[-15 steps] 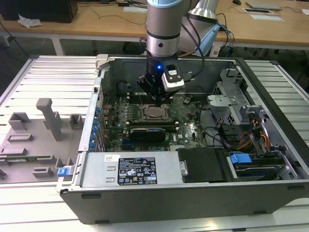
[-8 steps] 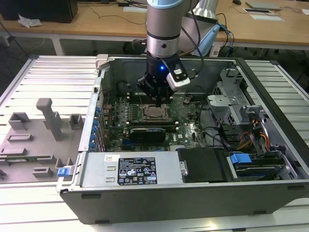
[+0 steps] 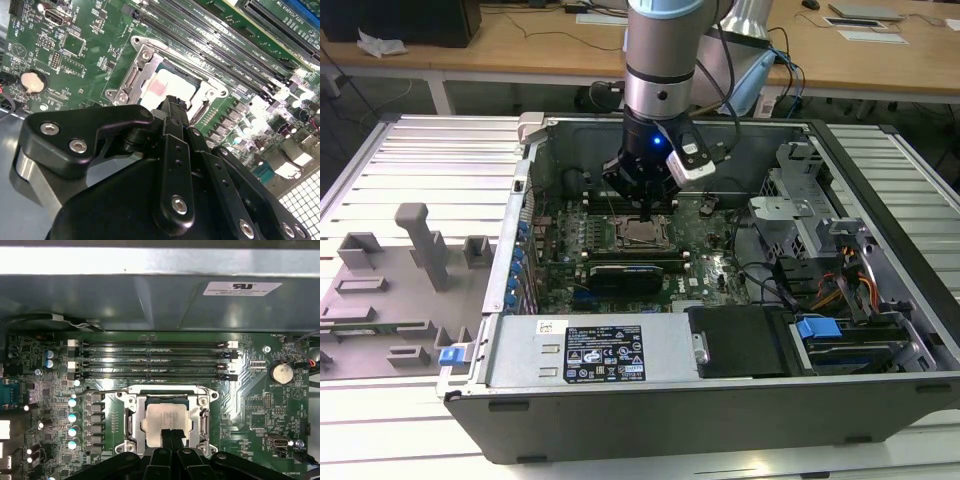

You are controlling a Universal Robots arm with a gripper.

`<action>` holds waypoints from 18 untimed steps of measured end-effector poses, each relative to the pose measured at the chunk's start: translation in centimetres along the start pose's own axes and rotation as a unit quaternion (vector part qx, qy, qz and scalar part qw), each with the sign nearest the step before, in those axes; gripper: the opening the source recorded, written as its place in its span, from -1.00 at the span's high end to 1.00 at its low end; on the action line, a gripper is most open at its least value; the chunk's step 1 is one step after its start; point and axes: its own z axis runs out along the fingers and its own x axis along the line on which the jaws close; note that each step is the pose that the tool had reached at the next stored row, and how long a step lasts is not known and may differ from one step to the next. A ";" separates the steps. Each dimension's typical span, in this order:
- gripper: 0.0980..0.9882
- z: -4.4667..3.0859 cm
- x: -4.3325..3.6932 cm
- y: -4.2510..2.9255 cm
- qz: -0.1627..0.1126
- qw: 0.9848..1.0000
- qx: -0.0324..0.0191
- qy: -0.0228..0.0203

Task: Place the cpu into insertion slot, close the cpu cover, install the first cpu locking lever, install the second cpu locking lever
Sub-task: 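Close the cpu cover, then install the first cpu locking lever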

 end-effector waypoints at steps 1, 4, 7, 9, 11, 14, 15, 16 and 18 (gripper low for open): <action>0.98 -0.05 0.00 0.00 0.000 1.000 0.000 0.000; 0.98 -0.48 0.00 0.00 0.000 1.000 0.001 0.000; 0.98 -0.53 0.00 0.00 0.000 1.000 0.001 0.000; 0.98 -0.58 0.00 0.00 0.000 1.000 0.001 0.000; 0.98 -0.59 0.00 0.00 0.000 1.000 0.001 0.000; 0.98 -0.63 0.00 0.00 0.000 1.000 0.001 0.000; 0.98 -0.64 0.00 0.00 0.000 1.000 0.001 0.000; 0.98 -0.65 0.00 0.00 0.000 1.000 0.001 0.000; 0.98 -0.66 0.00 0.00 0.000 1.000 0.001 0.000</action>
